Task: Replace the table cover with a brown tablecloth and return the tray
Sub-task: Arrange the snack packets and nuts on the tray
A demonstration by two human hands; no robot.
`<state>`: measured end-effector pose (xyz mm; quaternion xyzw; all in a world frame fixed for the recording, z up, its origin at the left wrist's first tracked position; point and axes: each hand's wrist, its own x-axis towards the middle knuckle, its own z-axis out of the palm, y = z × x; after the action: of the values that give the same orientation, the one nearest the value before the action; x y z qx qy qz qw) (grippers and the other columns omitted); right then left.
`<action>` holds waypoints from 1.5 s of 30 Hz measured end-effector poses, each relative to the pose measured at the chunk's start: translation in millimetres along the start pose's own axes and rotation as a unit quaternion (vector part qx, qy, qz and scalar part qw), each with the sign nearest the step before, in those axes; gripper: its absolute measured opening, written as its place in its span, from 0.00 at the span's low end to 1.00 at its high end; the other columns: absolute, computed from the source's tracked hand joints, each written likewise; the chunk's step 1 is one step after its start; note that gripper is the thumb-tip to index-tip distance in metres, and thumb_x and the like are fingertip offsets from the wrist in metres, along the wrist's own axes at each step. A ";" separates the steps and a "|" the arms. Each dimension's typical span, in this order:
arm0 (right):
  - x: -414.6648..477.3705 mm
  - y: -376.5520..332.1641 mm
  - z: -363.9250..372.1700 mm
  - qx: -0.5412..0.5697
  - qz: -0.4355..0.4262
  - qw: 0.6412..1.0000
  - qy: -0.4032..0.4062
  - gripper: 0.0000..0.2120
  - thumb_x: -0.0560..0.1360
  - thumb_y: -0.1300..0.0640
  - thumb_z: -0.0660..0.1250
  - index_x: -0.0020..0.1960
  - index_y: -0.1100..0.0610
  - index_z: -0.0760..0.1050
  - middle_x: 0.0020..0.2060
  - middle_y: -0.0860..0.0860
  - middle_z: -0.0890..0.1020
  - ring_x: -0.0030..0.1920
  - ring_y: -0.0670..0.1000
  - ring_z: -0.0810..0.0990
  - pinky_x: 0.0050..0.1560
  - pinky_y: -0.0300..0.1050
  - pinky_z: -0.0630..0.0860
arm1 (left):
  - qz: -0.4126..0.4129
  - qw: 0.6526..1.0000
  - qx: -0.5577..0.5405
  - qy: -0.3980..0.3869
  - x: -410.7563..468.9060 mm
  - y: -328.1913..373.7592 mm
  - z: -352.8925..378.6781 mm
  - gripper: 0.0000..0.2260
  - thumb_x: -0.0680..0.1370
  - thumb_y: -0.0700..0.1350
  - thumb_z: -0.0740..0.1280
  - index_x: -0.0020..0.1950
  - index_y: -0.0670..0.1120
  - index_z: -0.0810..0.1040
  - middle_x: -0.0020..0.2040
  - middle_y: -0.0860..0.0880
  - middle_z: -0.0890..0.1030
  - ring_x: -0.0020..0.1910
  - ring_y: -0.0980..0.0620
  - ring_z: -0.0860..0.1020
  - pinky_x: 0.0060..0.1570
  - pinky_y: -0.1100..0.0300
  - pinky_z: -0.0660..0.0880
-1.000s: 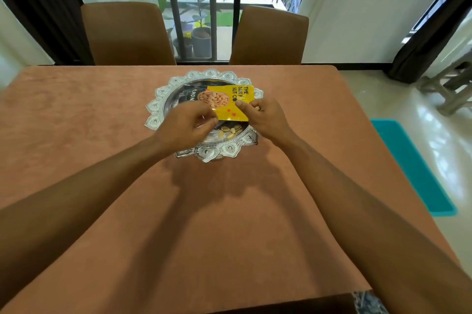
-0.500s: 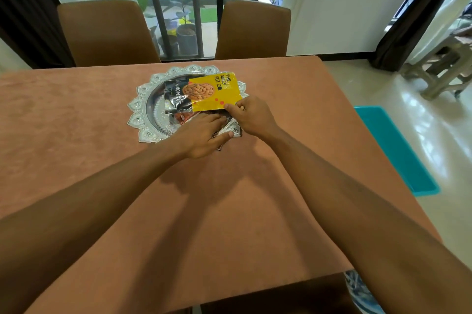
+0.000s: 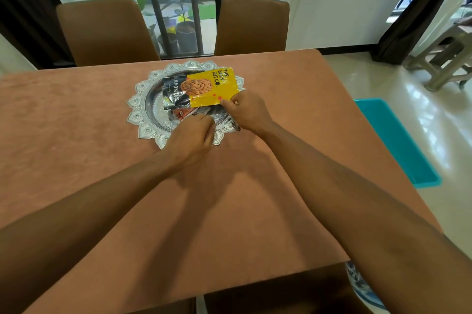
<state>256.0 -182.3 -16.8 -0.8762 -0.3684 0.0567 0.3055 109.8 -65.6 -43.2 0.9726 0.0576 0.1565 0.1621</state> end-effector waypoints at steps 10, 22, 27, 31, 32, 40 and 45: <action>0.0 -0.2 1.5 -0.004 0.014 1.000 0.003 0.29 0.80 0.48 0.66 0.25 0.55 0.59 0.21 0.51 0.60 0.24 0.50 0.59 0.28 0.46 0.54 | -0.050 0.997 0.004 -0.065 18.7 -6.3 -0.2 0.18 0.85 0.52 0.55 0.40 0.44 0.72 0.35 0.47 0.75 0.36 0.46 0.73 0.36 0.53 0.66; -0.9 -1.5 -0.9 -0.011 0.004 1.000 -0.002 0.28 0.80 0.47 0.65 0.26 0.55 0.60 0.22 0.51 0.62 0.24 0.50 0.60 0.28 0.46 0.55 | -0.197 0.972 -0.124 0.034 28.7 -16.9 -29.0 0.31 0.82 0.59 0.60 0.26 0.39 0.69 0.23 0.41 0.67 0.24 0.40 0.71 0.28 0.51 0.65; -1.3 -8.9 -1.1 -0.020 -0.033 0.999 -0.021 0.28 0.79 0.50 0.67 0.26 0.55 0.58 0.22 0.51 0.60 0.25 0.51 0.60 0.33 0.50 0.55 | -0.345 0.862 -0.368 0.057 28.3 -30.7 -57.6 0.24 0.81 0.56 0.66 0.30 0.42 0.72 0.21 0.49 0.71 0.18 0.55 0.63 0.20 0.66 0.59; 4.0 -21.5 1.3 -0.017 -0.056 0.998 -0.036 0.26 0.79 0.51 0.67 0.26 0.56 0.62 0.22 0.50 0.64 0.25 0.50 0.63 0.34 0.49 0.63 | -0.444 0.761 -0.473 -0.002 30.6 -38.0 -68.6 0.15 0.82 0.53 0.65 0.38 0.48 0.74 0.24 0.54 0.71 0.17 0.59 0.60 0.16 0.68 0.53; 5.6 -23.8 2.5 -0.018 -0.060 0.997 -0.040 0.25 0.79 0.51 0.67 0.26 0.57 0.65 0.22 0.51 0.65 0.26 0.51 0.64 0.34 0.48 0.62 | -0.453 0.744 -0.491 -0.019 31.1 -38.5 -68.9 0.15 0.83 0.53 0.63 0.39 0.48 0.73 0.24 0.55 0.70 0.17 0.60 0.60 0.15 0.68 0.52; 10.1 -28.5 15.2 -0.057 -0.074 0.993 -0.067 0.26 0.79 0.49 0.67 0.26 0.55 0.64 0.23 0.51 0.66 0.27 0.51 0.64 0.28 0.45 0.56 | -0.329 0.930 -0.156 -0.051 25.1 -41.1 -57.7 0.21 0.79 0.56 0.68 0.31 0.45 0.79 0.25 0.47 0.72 0.23 0.51 0.66 0.26 0.61 0.59; 11.2 -30.3 14.0 -0.055 -0.072 0.994 -0.064 0.26 0.79 0.49 0.67 0.26 0.54 0.63 0.22 0.51 0.65 0.26 0.50 0.62 0.28 0.46 0.55 | -0.172 0.968 0.119 -0.141 27.4 -52.8 -57.5 0.25 0.77 0.65 0.64 0.38 0.44 0.84 0.30 0.47 0.78 0.31 0.49 0.76 0.31 0.57 0.69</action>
<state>241.0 -151.4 -9.2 -0.8574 -0.4521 0.0696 0.2358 113.9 5.6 -1.3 0.9726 0.2188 -0.0207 0.0761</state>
